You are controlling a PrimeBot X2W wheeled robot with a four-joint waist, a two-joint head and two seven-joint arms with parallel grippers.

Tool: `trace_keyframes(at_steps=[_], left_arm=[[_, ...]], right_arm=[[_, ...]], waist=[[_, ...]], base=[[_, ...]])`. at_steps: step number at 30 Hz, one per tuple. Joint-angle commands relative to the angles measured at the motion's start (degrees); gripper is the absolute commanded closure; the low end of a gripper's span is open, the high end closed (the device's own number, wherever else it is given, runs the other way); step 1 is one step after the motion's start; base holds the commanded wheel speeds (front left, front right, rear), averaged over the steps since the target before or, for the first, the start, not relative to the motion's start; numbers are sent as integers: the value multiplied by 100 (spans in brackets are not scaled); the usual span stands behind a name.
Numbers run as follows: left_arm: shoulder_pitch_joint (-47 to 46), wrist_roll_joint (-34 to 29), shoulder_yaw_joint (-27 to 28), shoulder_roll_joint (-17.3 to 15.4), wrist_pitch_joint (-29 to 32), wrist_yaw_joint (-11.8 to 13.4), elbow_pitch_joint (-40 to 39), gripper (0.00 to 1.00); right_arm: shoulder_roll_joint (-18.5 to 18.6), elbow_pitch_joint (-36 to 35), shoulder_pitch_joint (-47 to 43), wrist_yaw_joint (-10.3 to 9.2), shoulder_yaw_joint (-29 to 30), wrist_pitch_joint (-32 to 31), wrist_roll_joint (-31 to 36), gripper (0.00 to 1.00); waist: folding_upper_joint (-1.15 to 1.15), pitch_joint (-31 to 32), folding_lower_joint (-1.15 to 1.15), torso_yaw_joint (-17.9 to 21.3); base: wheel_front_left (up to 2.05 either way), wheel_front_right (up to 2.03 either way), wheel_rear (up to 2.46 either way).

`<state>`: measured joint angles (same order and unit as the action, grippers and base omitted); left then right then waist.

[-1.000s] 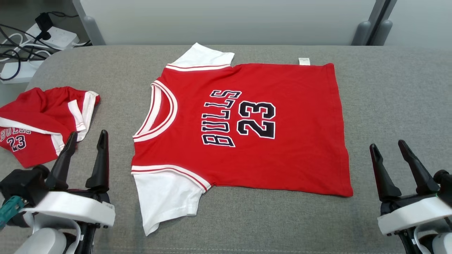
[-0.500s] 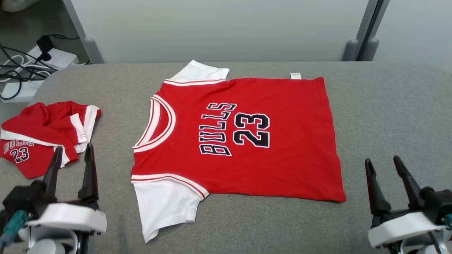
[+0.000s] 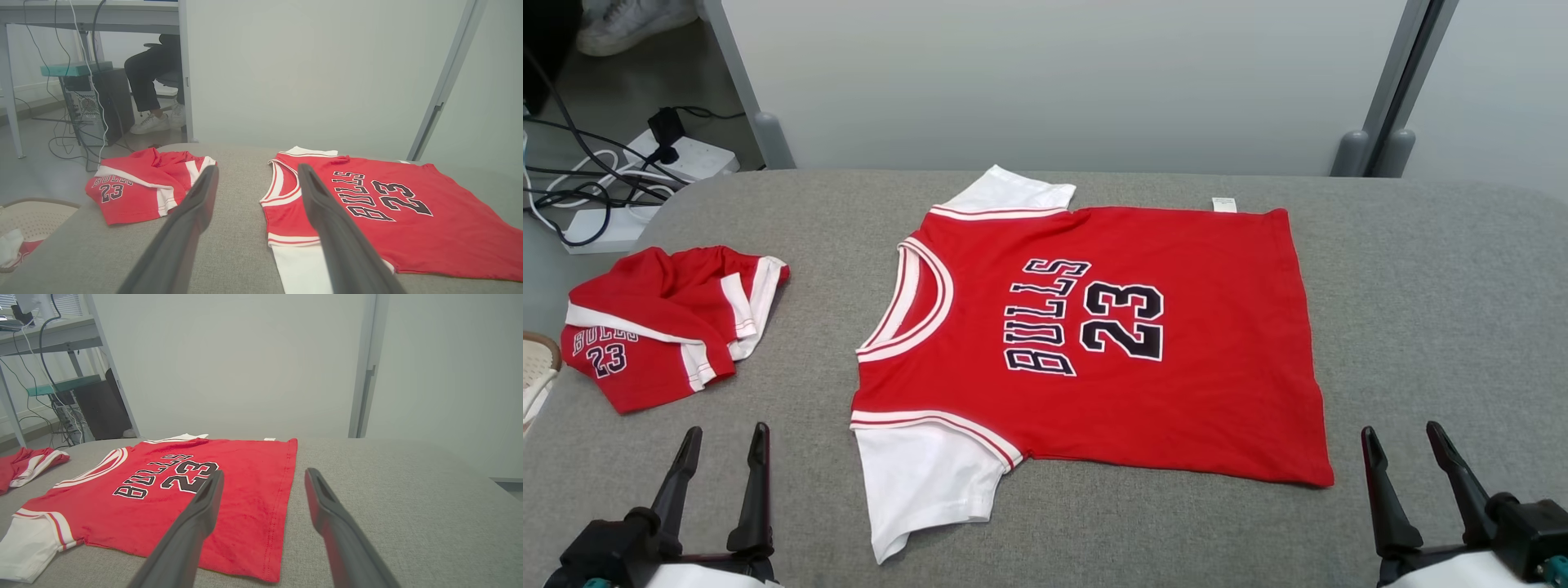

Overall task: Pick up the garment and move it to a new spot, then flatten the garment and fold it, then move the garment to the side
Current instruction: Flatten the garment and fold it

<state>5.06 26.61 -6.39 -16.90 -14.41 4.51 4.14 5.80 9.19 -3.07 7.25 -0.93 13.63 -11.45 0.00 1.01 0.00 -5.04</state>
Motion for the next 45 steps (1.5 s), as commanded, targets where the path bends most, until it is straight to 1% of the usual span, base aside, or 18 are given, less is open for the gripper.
trace_keyframes(at_steps=[1,3,9,19,31,33,36,45], left_arm=[[-157,-72,231,-78,-59,-76,-128,0],[-99,-113,222,-35,-59,-127,-117,0],[-58,-101,198,-11,-52,-155,-38,0],[-79,-65,182,-20,-21,-110,36,0],[-94,-73,111,-52,68,-42,0,0],[-124,-58,87,-46,137,-29,-4,0],[-167,-2,9,-39,280,-80,-4,0],[-260,352,-237,-12,1003,-311,228,0]], right_arm=[[48,-242,-1,24,-111,47,44,0],[-18,-398,-144,24,-85,14,10,0],[-98,-580,-302,24,-19,-86,3,0],[-153,-697,-314,24,-48,-165,26,0],[-186,-668,-255,24,-91,-157,21,0],[-188,-651,-228,24,-105,-175,17,0],[-159,-577,-157,24,-175,-249,4,0],[105,130,359,24,-411,-474,-99,0]], waist=[[0,27,0,-4],[0,54,0,8],[0,72,0,42],[0,64,0,96],[0,20,0,136],[0,-3,0,146],[0,-73,0,180],[0,-651,0,210]], base=[[0,0,0],[0,0,0],[0,0,0],[0,0,0],[0,0,0],[0,0,0],[0,0,0],[0,0,0]])
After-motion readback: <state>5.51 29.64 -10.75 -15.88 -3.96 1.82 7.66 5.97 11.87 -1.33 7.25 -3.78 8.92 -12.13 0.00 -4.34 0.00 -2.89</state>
